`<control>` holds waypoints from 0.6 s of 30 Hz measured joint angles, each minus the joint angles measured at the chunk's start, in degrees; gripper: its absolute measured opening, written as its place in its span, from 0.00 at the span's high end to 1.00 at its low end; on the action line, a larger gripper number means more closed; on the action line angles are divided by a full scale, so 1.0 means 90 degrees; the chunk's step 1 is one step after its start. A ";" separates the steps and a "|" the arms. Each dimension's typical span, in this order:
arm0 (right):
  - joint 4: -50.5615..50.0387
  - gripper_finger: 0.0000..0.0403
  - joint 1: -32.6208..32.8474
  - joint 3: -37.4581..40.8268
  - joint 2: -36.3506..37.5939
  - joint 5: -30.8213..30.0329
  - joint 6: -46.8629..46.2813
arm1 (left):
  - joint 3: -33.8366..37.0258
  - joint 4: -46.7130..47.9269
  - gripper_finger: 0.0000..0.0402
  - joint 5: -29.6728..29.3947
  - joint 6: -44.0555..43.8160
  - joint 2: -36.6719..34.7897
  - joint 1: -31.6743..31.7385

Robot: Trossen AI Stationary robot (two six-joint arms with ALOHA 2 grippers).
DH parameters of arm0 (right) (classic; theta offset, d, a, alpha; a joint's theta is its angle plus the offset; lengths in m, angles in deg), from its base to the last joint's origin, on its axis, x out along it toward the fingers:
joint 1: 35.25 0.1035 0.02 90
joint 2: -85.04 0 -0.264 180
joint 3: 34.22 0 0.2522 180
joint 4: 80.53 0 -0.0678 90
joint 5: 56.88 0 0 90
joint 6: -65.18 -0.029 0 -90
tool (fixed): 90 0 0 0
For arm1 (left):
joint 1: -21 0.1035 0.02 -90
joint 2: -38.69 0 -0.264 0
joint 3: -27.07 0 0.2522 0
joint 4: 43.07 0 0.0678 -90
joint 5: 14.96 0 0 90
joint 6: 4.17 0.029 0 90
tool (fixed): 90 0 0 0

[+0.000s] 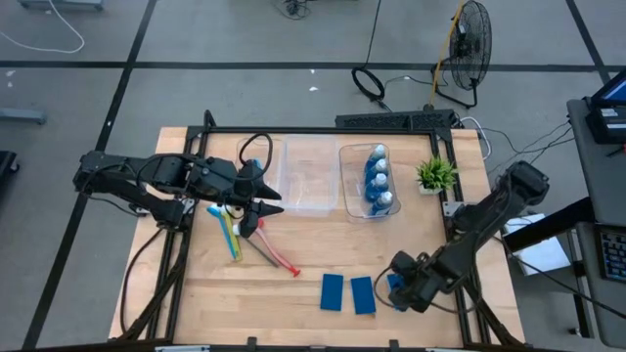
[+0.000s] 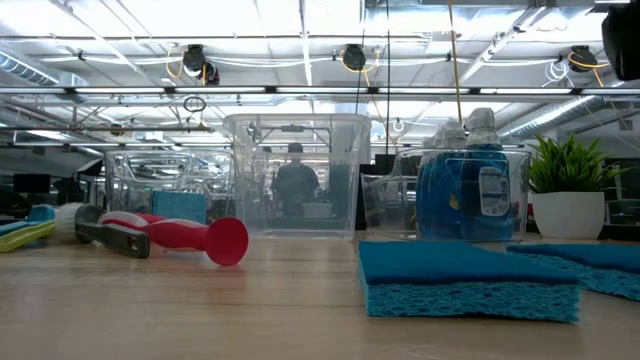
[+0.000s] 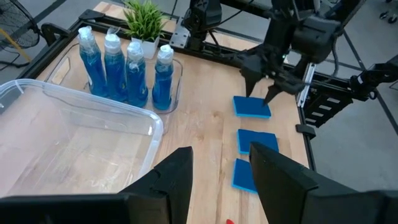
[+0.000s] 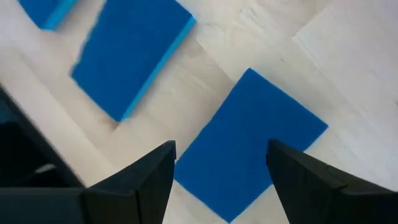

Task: Pick & Place Kitchen Sink Supplies
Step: Put the blue sponge into the left transparent bin

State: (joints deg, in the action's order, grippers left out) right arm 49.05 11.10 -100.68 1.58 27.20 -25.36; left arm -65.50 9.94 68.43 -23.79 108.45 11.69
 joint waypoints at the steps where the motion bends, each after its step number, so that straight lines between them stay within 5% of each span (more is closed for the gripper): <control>1: -0.0002 0.41 -0.0028 -0.0011 -0.0082 0.0033 0.0101 | 0.0000 0.0001 0.59 0.0000 -0.0002 0.0000 0.0001; 18: 0.0384 0.41 -0.0236 -0.0029 -0.0650 -0.0158 0.0027 | 0.0000 0.0007 0.59 0.0005 -0.0004 0.0000 -0.0006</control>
State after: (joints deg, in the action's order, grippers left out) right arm 52.50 8.98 -100.94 -4.26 25.78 -25.12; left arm -65.50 10.01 68.48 -23.83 108.45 11.64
